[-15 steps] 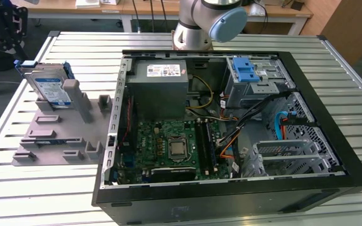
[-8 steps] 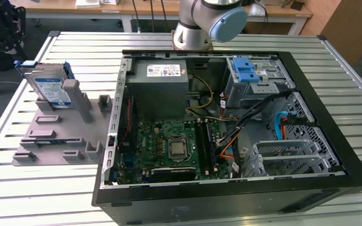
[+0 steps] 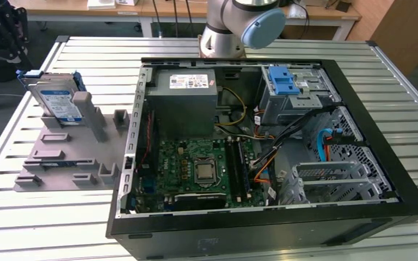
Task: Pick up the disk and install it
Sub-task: 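Pick up the disk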
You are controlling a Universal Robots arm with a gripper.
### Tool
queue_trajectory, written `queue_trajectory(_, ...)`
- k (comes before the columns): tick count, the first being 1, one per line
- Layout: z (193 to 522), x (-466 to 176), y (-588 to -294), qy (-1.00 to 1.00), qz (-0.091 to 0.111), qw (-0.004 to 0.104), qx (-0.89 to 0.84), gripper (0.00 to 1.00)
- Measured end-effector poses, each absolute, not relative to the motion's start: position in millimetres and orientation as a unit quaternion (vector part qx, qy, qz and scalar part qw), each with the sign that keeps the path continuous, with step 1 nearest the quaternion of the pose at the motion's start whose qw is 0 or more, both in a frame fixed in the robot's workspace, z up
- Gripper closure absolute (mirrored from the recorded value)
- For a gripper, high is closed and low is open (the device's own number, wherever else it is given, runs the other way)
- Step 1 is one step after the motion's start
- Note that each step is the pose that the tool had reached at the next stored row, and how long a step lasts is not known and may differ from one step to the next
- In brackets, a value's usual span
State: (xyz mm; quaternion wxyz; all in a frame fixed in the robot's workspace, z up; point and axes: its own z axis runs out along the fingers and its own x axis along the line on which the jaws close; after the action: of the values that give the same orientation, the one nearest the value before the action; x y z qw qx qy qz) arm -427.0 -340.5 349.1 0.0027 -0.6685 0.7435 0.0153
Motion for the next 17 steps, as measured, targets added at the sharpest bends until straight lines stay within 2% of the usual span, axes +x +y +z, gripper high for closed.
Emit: queue_trajectory(17,347.6,-427.1,-340.5,0.712,0.012,0.006,-0.702,0.89)
